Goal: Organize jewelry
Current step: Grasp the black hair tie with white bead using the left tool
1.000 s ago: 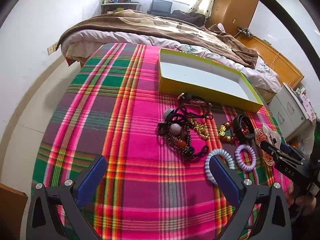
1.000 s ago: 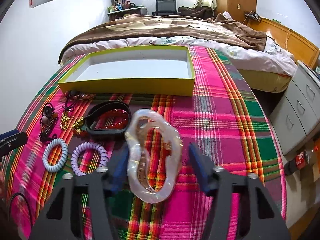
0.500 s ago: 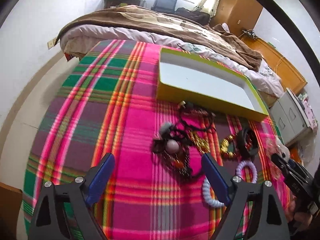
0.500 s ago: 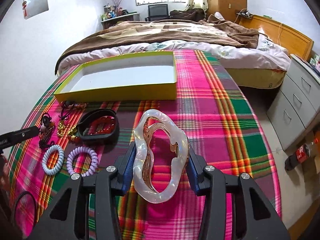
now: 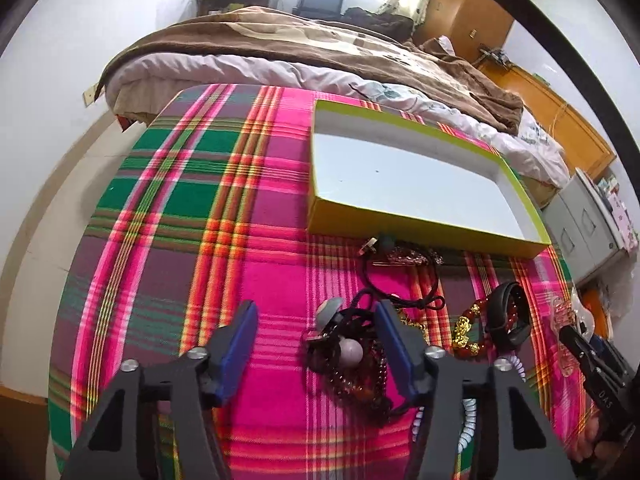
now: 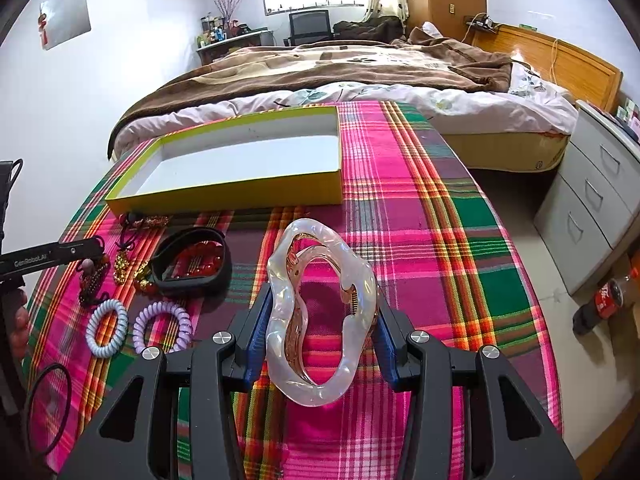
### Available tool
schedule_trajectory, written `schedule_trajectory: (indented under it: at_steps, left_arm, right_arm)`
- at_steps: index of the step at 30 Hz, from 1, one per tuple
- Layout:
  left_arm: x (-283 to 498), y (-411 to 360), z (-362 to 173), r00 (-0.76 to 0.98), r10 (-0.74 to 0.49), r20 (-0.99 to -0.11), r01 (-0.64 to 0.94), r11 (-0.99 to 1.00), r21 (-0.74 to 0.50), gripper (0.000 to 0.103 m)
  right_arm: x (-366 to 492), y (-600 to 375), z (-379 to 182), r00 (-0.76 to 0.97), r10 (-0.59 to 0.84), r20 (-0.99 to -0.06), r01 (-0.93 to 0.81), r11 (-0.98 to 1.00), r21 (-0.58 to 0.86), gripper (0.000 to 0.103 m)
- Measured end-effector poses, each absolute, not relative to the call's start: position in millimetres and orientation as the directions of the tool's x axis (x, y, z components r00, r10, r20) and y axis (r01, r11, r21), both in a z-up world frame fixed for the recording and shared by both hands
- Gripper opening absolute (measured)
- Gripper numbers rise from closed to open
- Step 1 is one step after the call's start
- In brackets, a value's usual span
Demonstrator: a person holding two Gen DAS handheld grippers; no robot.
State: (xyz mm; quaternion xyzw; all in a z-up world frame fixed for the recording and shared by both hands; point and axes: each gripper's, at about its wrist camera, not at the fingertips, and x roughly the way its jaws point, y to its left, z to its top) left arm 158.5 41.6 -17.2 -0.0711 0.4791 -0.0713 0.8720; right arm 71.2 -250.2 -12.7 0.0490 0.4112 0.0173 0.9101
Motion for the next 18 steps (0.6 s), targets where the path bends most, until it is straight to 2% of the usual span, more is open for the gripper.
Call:
schedule_trajectory:
  at_steps: [4, 11, 18]
  left_arm:
    - [161.4, 37.1, -18.0, 0.525, -0.210, -0.825, 0.070, 0.977, -0.204, 0.048]
    - [162.3, 32.7, -19.3, 0.515, -0.234, -0.825, 0.084, 0.971, -0.223, 0.023]
    - [159.8, 36.1, -15.9, 0.522, -0.238, -0.819, 0.077, 0.969, -0.233, 0.021]
  right_arm:
    - [71.1, -250.3, -12.9, 0.661, 0.070, -0.747, 0.011, 0.995, 0.104, 0.046]
    - [71.0, -250.1, -13.3, 0.662, 0.069, -0.746, 0.014, 0.994, 0.104, 0.046]
    - [68.9, -251.8, -10.8, 0.666, 0.066, -0.743, 0.020, 0.994, 0.106, 0.046]
